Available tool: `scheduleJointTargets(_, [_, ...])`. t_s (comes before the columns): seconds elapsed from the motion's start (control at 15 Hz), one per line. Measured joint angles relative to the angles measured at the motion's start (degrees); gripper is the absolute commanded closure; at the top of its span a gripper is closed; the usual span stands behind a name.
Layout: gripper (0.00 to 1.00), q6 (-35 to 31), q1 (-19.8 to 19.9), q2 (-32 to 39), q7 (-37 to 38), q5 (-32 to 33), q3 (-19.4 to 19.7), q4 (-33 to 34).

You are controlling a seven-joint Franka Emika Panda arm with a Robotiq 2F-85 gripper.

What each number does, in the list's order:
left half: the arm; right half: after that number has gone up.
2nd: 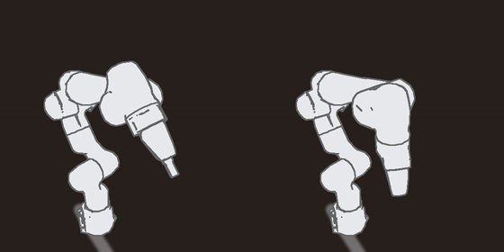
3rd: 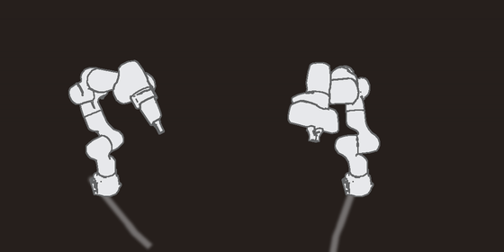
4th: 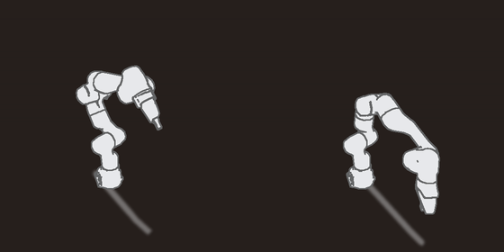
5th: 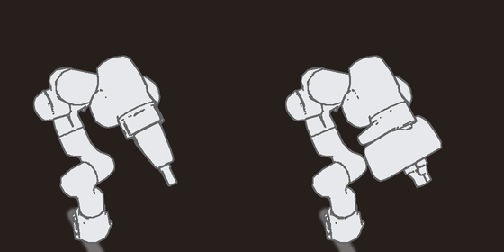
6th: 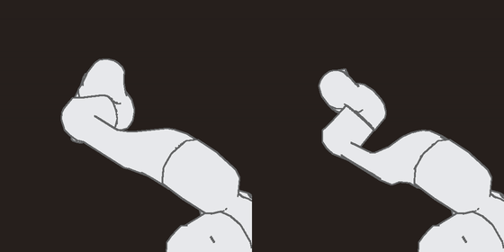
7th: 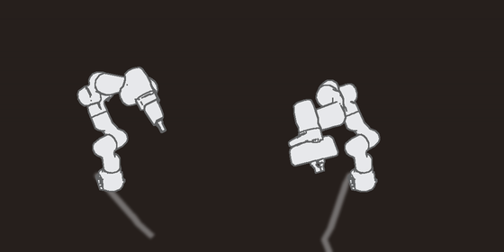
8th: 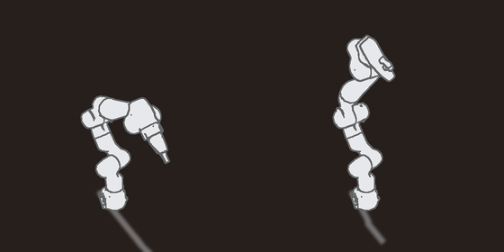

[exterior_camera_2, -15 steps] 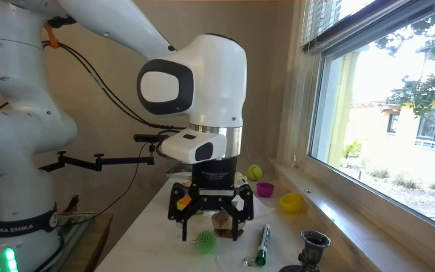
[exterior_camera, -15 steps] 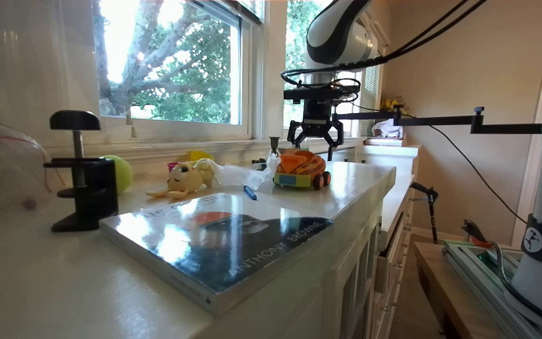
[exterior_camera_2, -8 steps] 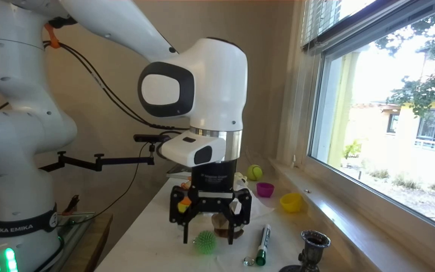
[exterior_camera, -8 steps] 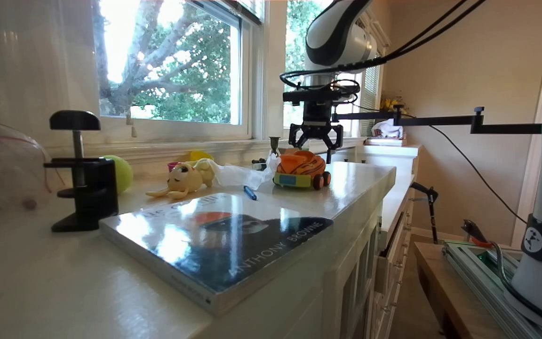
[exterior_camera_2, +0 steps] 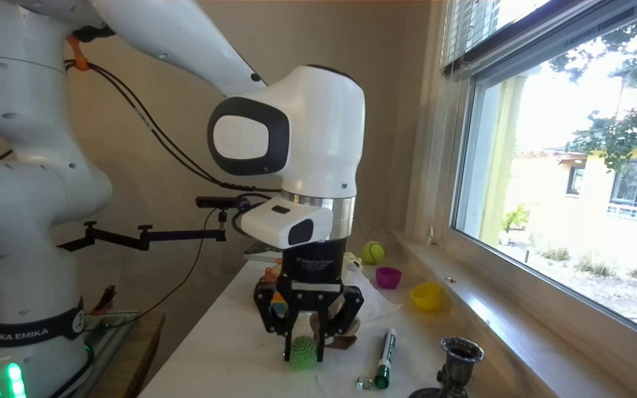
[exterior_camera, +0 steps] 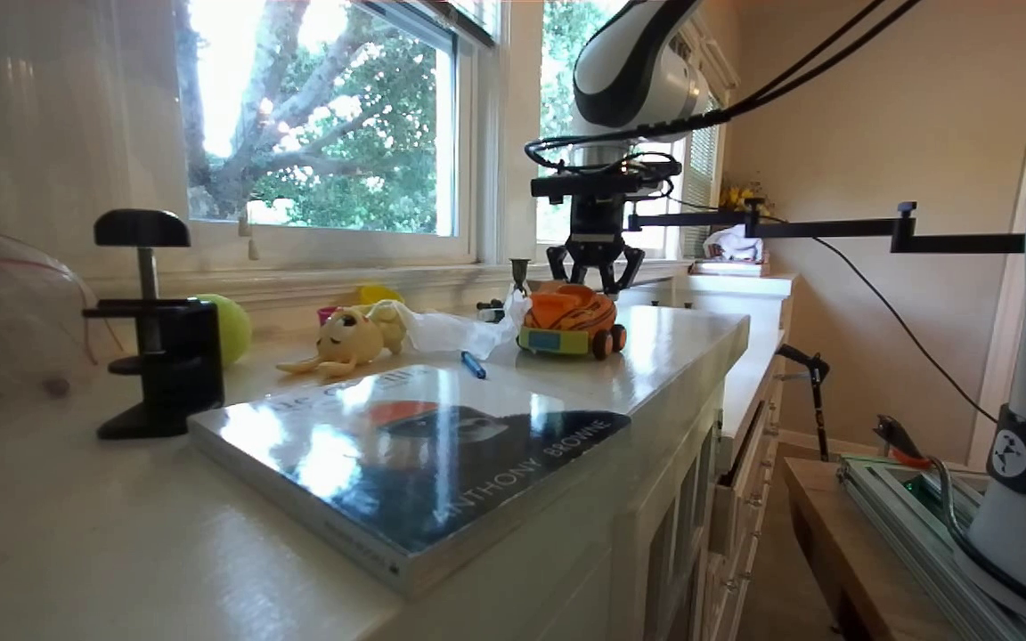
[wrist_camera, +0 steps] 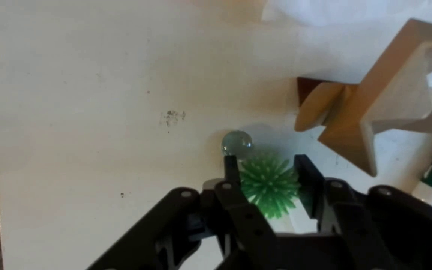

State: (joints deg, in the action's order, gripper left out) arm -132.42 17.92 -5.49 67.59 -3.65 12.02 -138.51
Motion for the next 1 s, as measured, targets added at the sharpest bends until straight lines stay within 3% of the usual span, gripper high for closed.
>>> scheduleJointTargets(0.2, [0.94,0.0,-0.2,0.0,0.0,-0.1,0.0,0.1])
scheduleJointTargets(1.0, [0.93,2.0,-0.5,-2.7,0.0,0.2,-0.1,1.7])
